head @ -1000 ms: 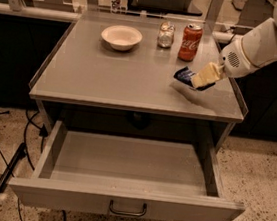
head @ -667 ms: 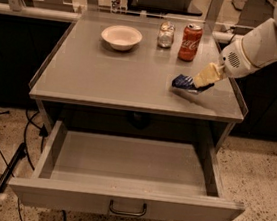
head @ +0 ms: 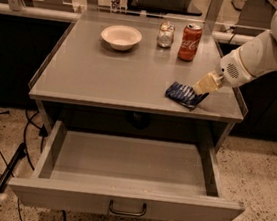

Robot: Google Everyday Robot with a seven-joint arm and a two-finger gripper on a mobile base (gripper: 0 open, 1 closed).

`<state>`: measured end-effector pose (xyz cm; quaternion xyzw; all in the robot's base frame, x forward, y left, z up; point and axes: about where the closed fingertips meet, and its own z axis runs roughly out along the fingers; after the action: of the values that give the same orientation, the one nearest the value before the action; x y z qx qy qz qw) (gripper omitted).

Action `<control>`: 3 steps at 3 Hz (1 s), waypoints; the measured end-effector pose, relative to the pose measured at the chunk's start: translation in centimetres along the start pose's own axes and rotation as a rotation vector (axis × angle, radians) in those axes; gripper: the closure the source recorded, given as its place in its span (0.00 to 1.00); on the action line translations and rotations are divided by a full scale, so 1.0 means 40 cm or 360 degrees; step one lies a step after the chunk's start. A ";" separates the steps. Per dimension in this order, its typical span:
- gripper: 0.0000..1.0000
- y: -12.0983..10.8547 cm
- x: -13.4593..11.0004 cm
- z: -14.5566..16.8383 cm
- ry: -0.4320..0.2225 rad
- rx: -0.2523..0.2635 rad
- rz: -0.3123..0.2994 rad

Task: Place rxbar blueberry into top drawer

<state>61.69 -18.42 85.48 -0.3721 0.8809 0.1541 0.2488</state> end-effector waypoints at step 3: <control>1.00 0.035 0.042 0.009 -0.0140 -0.0172 -0.0278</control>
Offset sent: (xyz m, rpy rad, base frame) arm -0.0207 -0.0030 -0.0203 0.0967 -0.0962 0.2313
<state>59.76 -18.27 84.39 -0.4531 0.8238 0.1952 0.2793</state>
